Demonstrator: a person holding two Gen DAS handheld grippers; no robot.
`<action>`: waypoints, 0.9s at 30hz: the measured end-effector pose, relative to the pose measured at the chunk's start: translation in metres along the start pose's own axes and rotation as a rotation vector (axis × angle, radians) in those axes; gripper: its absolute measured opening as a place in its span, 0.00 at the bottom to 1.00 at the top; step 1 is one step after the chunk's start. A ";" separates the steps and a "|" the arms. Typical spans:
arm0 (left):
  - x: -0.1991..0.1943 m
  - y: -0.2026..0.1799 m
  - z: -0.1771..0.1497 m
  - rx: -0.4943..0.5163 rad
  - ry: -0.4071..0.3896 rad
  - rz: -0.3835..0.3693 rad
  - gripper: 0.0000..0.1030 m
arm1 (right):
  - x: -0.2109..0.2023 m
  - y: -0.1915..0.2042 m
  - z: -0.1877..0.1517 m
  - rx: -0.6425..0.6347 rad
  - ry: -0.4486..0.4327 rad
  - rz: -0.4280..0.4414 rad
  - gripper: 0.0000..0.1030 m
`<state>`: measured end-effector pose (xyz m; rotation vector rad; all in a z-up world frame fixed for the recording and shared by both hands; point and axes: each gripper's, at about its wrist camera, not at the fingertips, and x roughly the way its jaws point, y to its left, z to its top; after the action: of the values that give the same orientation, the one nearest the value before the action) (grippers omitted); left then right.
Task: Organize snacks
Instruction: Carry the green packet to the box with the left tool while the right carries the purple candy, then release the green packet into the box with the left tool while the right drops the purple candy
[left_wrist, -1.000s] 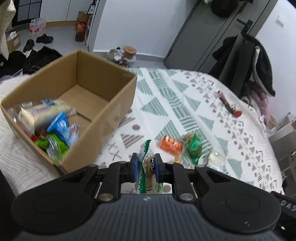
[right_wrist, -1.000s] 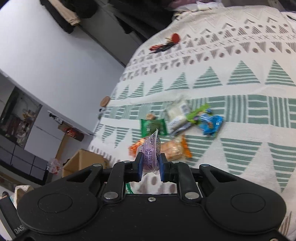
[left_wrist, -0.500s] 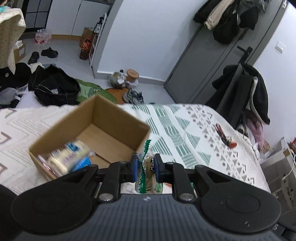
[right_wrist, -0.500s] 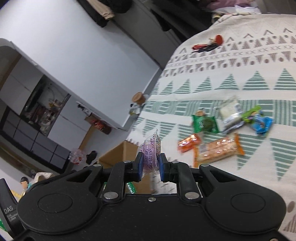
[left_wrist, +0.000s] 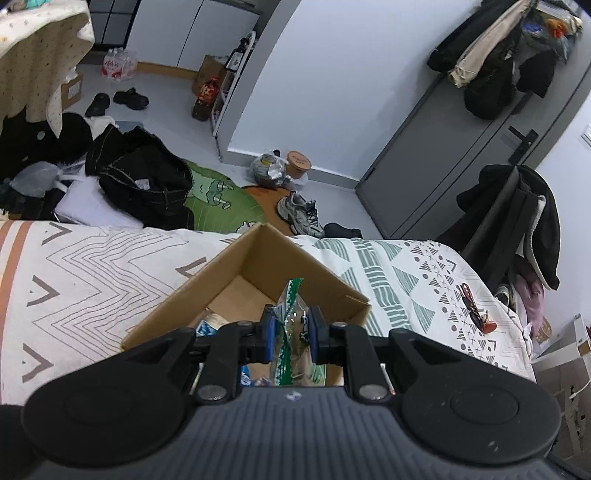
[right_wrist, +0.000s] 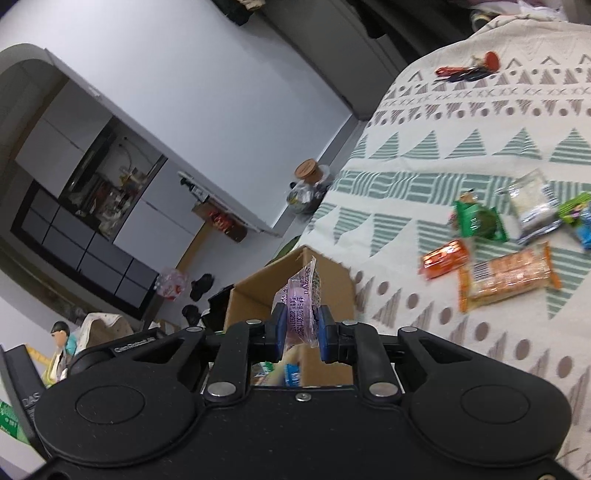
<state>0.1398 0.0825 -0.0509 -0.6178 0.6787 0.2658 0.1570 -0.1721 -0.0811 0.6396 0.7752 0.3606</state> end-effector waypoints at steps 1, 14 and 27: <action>0.003 0.003 0.002 -0.006 0.013 -0.001 0.16 | 0.003 0.003 -0.001 0.000 0.005 0.006 0.17; 0.003 0.039 0.018 -0.053 0.032 0.050 0.25 | 0.034 0.031 -0.008 -0.050 0.030 0.020 0.17; -0.014 0.035 0.013 -0.030 -0.006 0.128 0.76 | 0.005 0.014 -0.004 -0.034 0.004 -0.078 0.32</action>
<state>0.1213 0.1173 -0.0495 -0.6023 0.7103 0.3973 0.1566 -0.1572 -0.0764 0.5749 0.7938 0.3029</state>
